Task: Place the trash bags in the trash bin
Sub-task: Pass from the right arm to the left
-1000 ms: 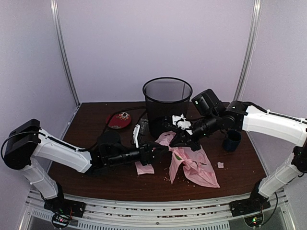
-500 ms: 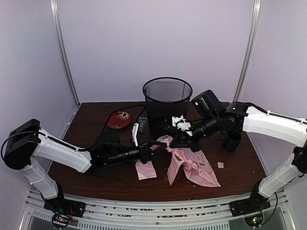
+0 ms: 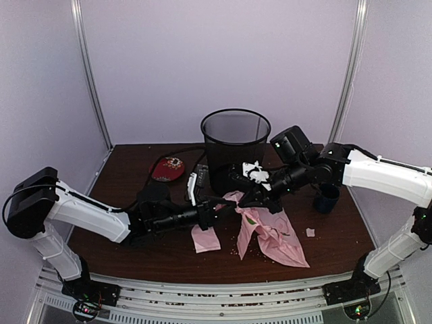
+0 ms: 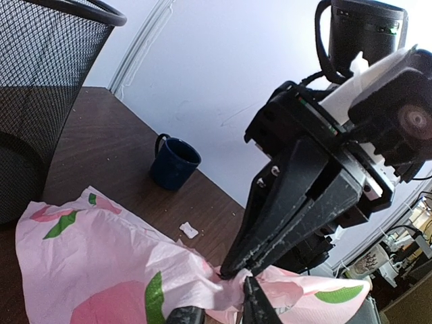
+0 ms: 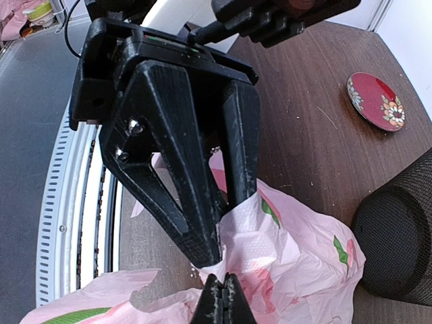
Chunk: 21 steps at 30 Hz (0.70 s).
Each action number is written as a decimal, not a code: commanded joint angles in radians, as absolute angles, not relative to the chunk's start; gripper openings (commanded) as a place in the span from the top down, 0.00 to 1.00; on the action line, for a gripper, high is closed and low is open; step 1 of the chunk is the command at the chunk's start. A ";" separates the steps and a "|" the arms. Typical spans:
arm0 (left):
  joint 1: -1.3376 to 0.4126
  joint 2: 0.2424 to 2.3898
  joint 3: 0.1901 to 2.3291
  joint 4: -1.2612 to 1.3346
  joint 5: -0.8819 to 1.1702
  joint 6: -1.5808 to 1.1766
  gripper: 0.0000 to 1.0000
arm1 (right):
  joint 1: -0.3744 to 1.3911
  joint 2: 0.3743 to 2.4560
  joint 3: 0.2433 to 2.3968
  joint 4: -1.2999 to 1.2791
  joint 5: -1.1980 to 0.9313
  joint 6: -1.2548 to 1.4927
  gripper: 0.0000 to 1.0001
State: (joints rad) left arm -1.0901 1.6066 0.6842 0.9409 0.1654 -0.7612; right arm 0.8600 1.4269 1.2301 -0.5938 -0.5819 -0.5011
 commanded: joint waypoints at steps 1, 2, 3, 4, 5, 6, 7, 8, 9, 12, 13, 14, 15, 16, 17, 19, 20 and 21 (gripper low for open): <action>-1.083 1.629 0.718 0.961 0.181 -0.746 0.83 | 0.867 1.404 1.224 -0.568 -0.583 -0.486 1.00; -1.084 1.631 0.718 0.964 0.182 -0.747 0.84 | 0.867 1.406 1.224 -0.566 -0.583 -0.485 1.00; -1.084 1.634 0.718 0.965 0.184 -0.746 0.86 | 0.867 1.405 1.224 -0.566 -0.583 -0.484 1.00; -1.084 1.635 0.717 0.969 0.186 -0.744 0.88 | 0.867 1.405 1.224 -0.566 -0.583 -0.482 1.00; -1.084 1.636 0.716 0.975 0.190 -0.740 0.90 | 0.867 1.405 1.224 -0.566 -0.584 -0.482 1.00; -1.083 1.636 0.716 0.978 0.191 -0.739 0.93 | 0.867 1.405 1.224 -0.565 -0.586 -0.481 1.00; -1.084 1.635 0.715 0.981 0.191 -0.738 0.96 | 0.868 1.405 1.223 -0.563 -0.587 -0.479 1.00; -1.085 1.635 0.712 0.984 0.189 -0.734 1.00 | 0.867 1.405 1.223 -0.563 -0.587 -0.479 1.00; -1.084 1.632 0.708 0.988 0.185 -0.733 1.00 | 0.868 1.405 1.224 -0.563 -0.589 -0.477 1.00; -1.083 1.613 0.687 1.010 0.188 -0.719 1.00 | 0.866 1.405 1.224 -0.563 -0.584 -0.462 1.00; -1.084 1.605 0.673 1.029 0.192 -0.713 1.00 | 0.863 1.404 1.222 -0.561 -0.578 -0.458 1.00; -1.083 1.596 0.663 1.044 0.199 -0.706 1.00 | 0.860 1.402 1.219 -0.558 -0.571 -0.454 1.00; -1.084 1.588 0.654 1.052 0.202 -0.697 1.00 | 0.854 1.401 1.216 -0.557 -0.566 -0.449 1.00; -1.084 1.580 0.648 1.054 0.202 -0.692 1.00 | 0.846 1.398 1.215 -0.554 -0.566 -0.443 1.00; -1.084 1.572 0.642 1.054 0.200 -0.684 1.00 | 0.834 1.395 1.214 -0.547 -0.567 -0.431 1.00; -1.084 1.558 0.627 1.062 0.195 -0.676 1.00 | 0.800 1.391 1.213 -0.527 -0.579 -0.401 1.00; -1.083 1.552 0.621 1.067 0.194 -0.674 1.00 | 0.786 1.391 1.214 -0.520 -0.583 -0.388 1.00; -1.084 1.546 0.617 1.065 0.189 -0.672 1.00 | 0.776 1.393 1.215 -0.518 -0.582 -0.386 1.00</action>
